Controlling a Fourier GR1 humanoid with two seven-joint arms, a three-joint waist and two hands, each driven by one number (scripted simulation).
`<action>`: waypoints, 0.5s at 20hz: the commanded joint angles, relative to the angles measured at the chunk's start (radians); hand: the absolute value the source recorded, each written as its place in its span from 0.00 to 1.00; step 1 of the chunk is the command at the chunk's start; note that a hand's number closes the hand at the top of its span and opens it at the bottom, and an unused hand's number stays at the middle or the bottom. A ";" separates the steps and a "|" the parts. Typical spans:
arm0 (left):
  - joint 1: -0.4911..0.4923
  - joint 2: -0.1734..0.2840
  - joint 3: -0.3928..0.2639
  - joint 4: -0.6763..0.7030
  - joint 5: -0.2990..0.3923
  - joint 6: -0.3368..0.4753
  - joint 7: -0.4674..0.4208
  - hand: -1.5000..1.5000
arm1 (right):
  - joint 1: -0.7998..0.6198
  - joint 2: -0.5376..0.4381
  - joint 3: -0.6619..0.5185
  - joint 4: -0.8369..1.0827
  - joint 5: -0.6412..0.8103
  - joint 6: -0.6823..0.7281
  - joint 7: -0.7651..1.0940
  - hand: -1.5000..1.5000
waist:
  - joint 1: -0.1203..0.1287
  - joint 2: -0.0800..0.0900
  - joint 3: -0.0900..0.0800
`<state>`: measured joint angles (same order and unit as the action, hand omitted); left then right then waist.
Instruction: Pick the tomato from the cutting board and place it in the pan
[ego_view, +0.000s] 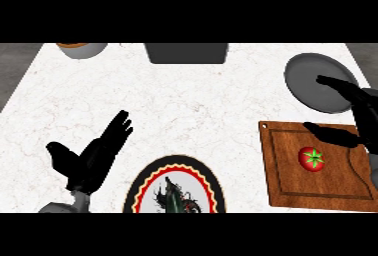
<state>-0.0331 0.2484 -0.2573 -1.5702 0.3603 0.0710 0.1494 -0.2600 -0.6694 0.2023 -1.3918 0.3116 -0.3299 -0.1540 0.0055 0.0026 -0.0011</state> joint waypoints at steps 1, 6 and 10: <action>-0.023 -0.003 0.006 -0.016 -0.012 0.022 0.032 0.50 | 0.011 -0.077 0.106 -0.046 0.130 0.105 0.159 0.00 | -0.007 -0.006 -0.002; -0.049 -0.008 0.003 0.022 -0.003 0.001 0.034 0.50 | -0.046 -0.151 0.268 0.024 0.303 0.337 0.435 0.00 | 0.020 0.000 -0.009; -0.079 -0.015 -0.011 0.016 0.004 -0.006 0.067 0.50 | -0.123 -0.145 0.369 0.019 0.384 0.570 0.666 0.00 | 0.034 0.000 -0.009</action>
<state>-0.0882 0.2365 -0.2685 -1.5628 0.3552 0.0716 0.1954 -0.3285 -0.8108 0.4817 -1.3681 0.6225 0.0520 0.3113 0.0312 0.0021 -0.0087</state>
